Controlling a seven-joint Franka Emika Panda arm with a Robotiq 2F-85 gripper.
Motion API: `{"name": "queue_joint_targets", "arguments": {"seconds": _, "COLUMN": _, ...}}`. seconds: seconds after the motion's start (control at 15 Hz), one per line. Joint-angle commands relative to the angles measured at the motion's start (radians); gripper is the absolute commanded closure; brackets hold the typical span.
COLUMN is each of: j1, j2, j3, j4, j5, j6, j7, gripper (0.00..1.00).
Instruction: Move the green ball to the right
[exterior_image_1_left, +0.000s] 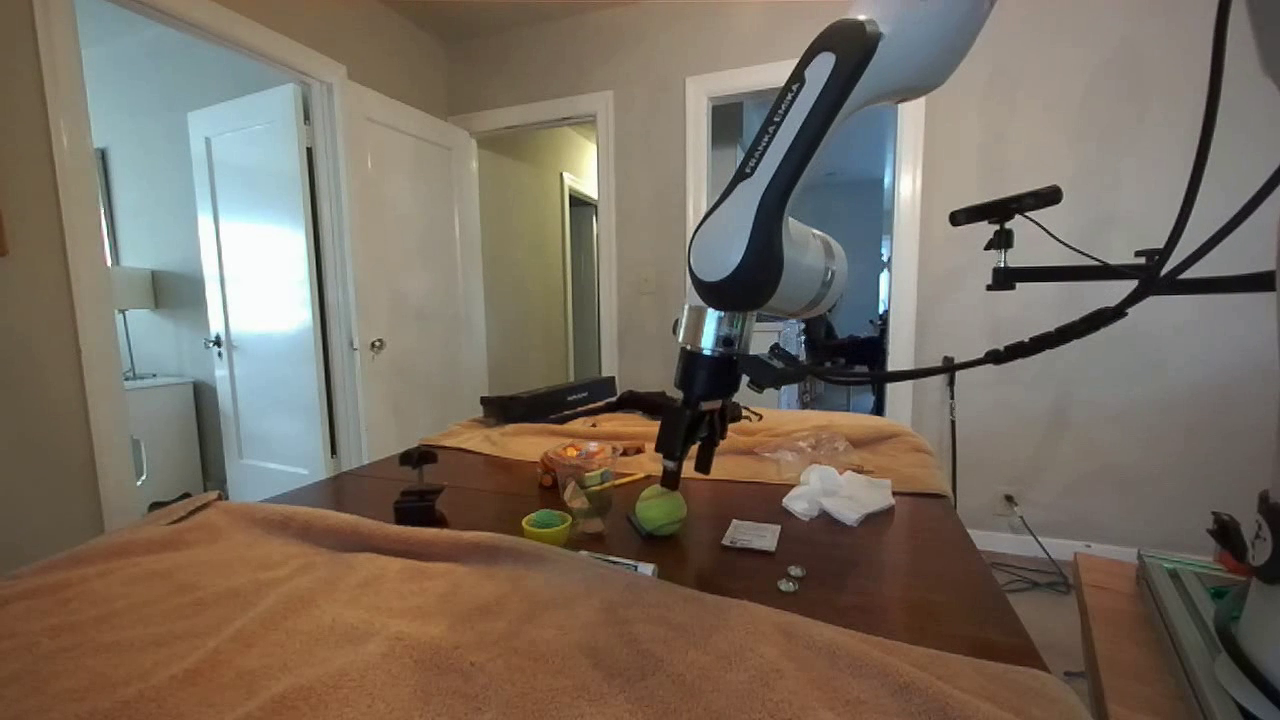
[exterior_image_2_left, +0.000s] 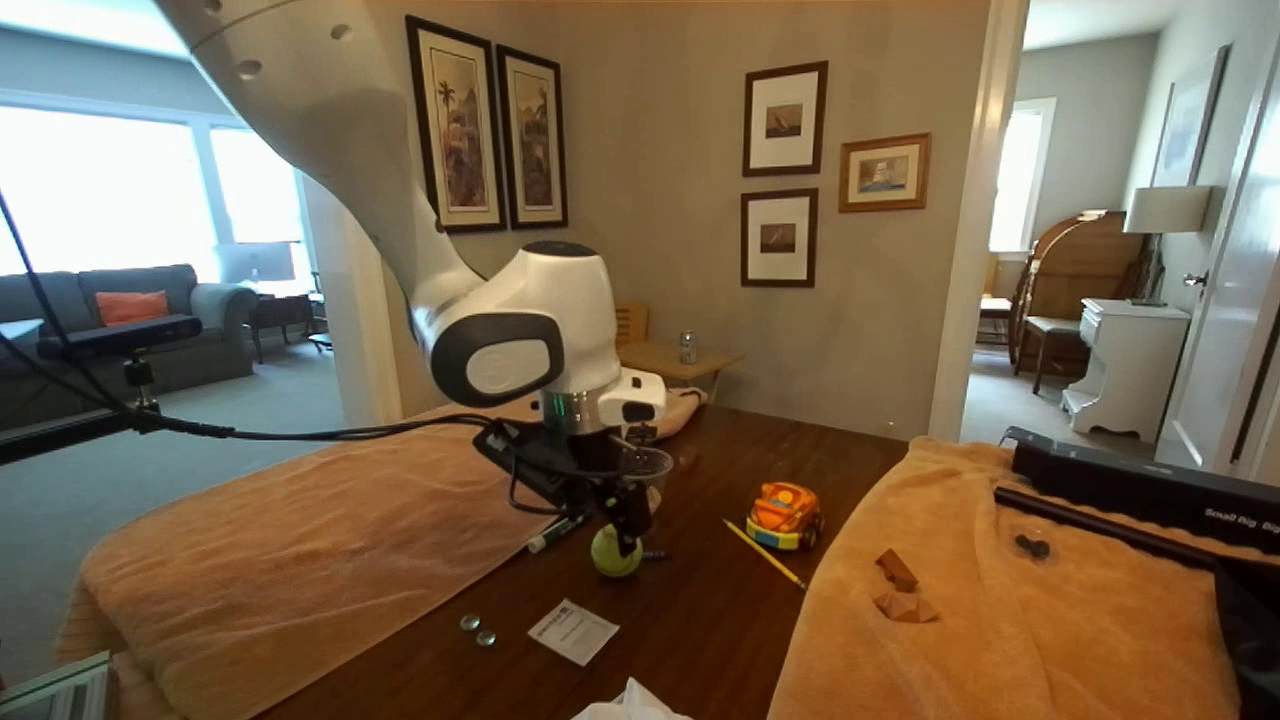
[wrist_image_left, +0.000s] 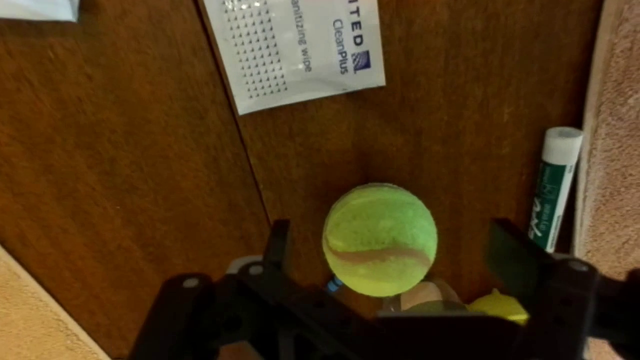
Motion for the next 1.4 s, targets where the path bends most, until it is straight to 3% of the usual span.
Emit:
{"name": "queue_joint_targets", "arguments": {"seconds": 0.0, "j1": -0.061, "j2": 0.067, "j3": 0.075, "j4": 0.049, "j5": 0.042, "j6": 0.038, "j7": -0.081, "gripper": 0.00}}
{"name": "queue_joint_targets", "arguments": {"seconds": 0.4, "j1": -0.121, "j2": 0.128, "j3": 0.127, "j4": 0.083, "j5": 0.002, "j6": 0.086, "j7": -0.109, "gripper": 0.00}}
{"name": "queue_joint_targets", "arguments": {"seconds": 0.47, "j1": -0.133, "j2": 0.137, "j3": 0.136, "j4": 0.088, "j5": 0.000, "j6": 0.086, "j7": -0.115, "gripper": 0.22}}
{"name": "queue_joint_targets", "arguments": {"seconds": 0.87, "j1": -0.169, "j2": 0.161, "j3": 0.165, "j4": 0.090, "j5": -0.022, "j6": 0.121, "j7": -0.123, "gripper": 0.59}}
{"name": "queue_joint_targets", "arguments": {"seconds": 1.33, "j1": -0.170, "j2": 0.004, "j3": 0.183, "j4": 0.011, "j5": -0.006, "j6": 0.065, "j7": -0.097, "gripper": 0.61}}
